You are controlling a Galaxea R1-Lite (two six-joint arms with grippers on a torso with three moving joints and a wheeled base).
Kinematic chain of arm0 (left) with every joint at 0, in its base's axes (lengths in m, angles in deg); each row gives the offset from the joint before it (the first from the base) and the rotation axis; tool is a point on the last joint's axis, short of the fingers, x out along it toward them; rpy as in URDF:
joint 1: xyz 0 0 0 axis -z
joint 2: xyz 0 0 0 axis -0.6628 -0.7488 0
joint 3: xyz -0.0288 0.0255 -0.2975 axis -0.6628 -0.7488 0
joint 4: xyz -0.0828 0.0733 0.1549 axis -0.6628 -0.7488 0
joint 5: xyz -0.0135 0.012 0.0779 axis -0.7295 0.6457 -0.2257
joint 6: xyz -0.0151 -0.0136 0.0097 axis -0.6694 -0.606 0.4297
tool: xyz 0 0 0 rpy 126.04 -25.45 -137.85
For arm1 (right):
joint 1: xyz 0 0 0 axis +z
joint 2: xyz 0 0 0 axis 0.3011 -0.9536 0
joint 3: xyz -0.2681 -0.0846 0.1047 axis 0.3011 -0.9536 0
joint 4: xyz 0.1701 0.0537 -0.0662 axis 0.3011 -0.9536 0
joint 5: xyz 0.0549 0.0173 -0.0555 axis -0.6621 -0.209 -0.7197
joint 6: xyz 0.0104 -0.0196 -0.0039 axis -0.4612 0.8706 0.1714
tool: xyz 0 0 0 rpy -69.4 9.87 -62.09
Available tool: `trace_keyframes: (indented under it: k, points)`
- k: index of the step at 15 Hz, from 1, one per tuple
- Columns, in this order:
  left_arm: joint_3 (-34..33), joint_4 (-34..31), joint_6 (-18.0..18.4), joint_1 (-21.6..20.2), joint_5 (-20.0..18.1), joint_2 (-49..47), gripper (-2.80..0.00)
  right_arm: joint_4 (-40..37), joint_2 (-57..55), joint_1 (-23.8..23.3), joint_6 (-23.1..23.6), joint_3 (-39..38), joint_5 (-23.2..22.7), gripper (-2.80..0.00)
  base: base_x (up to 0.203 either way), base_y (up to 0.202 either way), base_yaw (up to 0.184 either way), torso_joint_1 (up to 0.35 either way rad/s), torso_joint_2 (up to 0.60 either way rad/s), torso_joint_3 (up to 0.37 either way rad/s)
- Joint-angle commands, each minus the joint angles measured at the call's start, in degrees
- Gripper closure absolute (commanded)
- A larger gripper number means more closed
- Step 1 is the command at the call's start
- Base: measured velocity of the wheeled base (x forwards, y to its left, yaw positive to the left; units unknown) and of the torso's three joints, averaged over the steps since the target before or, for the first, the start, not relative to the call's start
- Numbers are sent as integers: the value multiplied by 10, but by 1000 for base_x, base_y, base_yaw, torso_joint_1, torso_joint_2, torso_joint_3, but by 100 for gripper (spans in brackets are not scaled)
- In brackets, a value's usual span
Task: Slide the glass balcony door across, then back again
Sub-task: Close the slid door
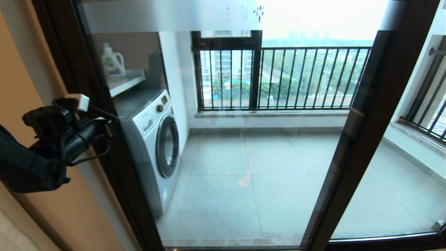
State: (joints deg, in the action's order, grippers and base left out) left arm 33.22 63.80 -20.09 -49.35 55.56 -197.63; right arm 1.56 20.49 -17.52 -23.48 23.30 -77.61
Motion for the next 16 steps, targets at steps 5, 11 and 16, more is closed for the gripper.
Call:
trace_keyframes:
  k: [5, 11, 16]
  points:
    - [21, -15, -1, 18, 10, 28, 0, 0, 0, 0, 1, -5, 0, 0, 0, 0, 0, 0, 0, 0]
    - [-15, -20, -4, 18, 16, 41, 0, 0, 0, 0, 1, -6, 0, 0, 0, 0, 0, 0, 0, 0]
    - [-118, 38, -24, 2, 28, 54, 0, 0, 0, 0, 1, -5, 0, 0, 0, 0, 0, 0, 0, 0]
